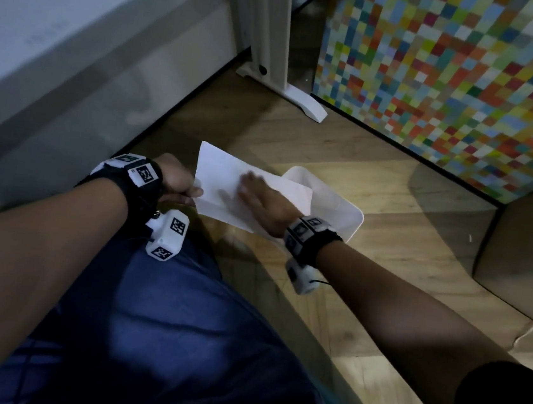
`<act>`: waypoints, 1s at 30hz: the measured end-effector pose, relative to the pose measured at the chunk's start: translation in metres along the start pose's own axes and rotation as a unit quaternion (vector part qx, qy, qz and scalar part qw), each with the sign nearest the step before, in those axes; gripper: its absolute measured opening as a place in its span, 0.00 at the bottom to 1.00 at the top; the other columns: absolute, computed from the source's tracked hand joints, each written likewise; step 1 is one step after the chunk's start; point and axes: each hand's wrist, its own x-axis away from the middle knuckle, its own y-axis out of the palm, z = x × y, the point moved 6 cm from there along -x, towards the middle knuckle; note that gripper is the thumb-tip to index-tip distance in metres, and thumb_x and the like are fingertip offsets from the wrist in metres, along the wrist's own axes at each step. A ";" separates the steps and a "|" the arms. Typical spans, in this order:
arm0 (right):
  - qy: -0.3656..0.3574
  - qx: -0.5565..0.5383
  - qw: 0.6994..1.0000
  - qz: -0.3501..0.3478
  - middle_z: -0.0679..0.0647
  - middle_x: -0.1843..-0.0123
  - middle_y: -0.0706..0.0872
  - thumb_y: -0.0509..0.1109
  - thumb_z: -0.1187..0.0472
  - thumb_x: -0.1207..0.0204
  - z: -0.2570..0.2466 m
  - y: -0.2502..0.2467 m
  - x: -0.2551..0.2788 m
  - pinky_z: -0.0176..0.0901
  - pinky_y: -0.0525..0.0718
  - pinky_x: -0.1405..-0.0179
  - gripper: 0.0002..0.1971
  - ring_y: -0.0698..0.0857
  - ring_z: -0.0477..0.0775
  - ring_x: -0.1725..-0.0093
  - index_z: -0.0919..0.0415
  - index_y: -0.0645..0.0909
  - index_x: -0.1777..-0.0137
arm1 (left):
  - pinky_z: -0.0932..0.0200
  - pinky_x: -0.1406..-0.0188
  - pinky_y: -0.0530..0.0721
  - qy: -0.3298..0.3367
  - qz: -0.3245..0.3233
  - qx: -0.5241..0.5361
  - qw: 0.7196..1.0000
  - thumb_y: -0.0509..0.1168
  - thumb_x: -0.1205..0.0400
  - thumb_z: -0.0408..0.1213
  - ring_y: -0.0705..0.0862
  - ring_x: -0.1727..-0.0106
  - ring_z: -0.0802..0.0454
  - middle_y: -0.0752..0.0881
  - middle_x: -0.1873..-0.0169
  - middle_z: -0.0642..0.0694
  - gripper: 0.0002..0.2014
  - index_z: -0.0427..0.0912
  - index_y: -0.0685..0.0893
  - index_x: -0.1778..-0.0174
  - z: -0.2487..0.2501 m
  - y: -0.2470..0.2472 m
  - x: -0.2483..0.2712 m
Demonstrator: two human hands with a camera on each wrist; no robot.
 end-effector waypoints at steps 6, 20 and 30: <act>-0.056 -0.009 0.998 -0.022 0.59 0.05 0.57 0.50 0.54 0.03 0.010 0.016 -0.020 0.43 0.46 0.07 0.28 0.53 0.57 0.06 0.64 0.57 0.07 | 0.63 0.75 0.89 0.011 -0.001 -0.019 1.000 0.75 0.18 0.22 0.92 0.73 0.50 0.92 0.54 0.35 0.05 0.27 0.90 0.48 0.003 0.005 -0.004; 0.051 -0.035 0.998 0.024 0.47 0.04 0.52 0.51 0.41 0.06 0.073 -0.001 -0.012 0.50 0.48 0.07 0.32 0.52 0.53 0.06 0.48 0.52 0.05 | 0.54 0.48 0.92 0.007 0.008 0.009 1.000 0.76 0.20 0.20 0.94 0.54 0.43 0.94 0.49 0.36 0.07 0.26 0.91 0.47 -0.008 -0.012 -0.017; 0.149 0.066 0.984 0.075 0.63 0.26 0.86 0.48 0.37 0.07 0.081 -0.022 0.016 0.54 0.76 0.31 0.32 0.85 0.67 0.29 0.59 0.81 0.23 | 0.56 0.58 0.94 0.008 0.015 0.015 1.000 0.77 0.20 0.22 0.95 0.64 0.47 0.94 0.53 0.36 0.06 0.27 0.92 0.48 -0.002 -0.014 -0.014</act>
